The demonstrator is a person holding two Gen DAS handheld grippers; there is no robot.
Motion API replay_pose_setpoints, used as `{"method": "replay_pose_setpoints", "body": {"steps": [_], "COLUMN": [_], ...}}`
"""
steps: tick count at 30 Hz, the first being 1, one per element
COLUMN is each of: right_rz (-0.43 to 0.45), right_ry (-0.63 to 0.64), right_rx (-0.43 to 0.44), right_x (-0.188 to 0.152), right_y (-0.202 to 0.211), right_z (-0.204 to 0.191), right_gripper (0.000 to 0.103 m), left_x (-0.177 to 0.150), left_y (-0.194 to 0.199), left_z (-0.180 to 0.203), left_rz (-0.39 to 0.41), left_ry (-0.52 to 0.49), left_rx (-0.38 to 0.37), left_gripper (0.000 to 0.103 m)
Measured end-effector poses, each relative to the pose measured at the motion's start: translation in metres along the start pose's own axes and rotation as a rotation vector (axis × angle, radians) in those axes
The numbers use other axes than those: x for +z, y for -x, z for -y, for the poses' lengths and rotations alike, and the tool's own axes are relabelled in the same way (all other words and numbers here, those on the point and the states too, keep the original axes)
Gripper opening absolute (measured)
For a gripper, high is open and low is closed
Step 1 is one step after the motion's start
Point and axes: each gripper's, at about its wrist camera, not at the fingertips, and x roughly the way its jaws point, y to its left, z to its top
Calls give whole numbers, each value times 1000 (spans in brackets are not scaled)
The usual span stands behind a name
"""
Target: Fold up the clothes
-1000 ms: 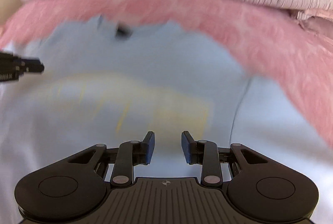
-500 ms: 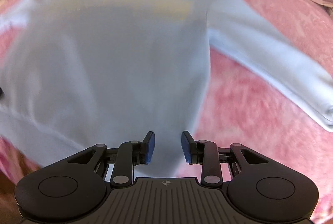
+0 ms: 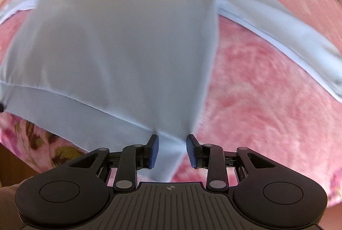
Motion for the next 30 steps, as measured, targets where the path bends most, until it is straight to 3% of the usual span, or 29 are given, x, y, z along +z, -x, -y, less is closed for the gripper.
{"method": "replay_pose_setpoints", "body": {"steps": [4,7,10,18,25,30], "right_rz": [48,46,71,157,282,304], "right_ry": [-174,-265,-333,-407,-418,-422], "right_rx": [35,56,49,-43,-79,-75], "right_x": [12,28,37,43,42,34], "right_y": [29,46,67,145,206,226], "right_z": [2,-2,-11,-49,-73,-72], "right_gripper": [34,46,52,56,61,62], "left_x": [41,67,79,72,63,49], "left_y": [38,67,93,151,217,250], "left_z": [-3,-4,-9,-25,-33,-29], "left_rz": [71,119,145,192,334,397], "left_ry": [30,12,-16,-105,-111,-87], "left_rx": [13,17,13,2,0,-7], "left_gripper": [15,17,22,22,25,27]}}
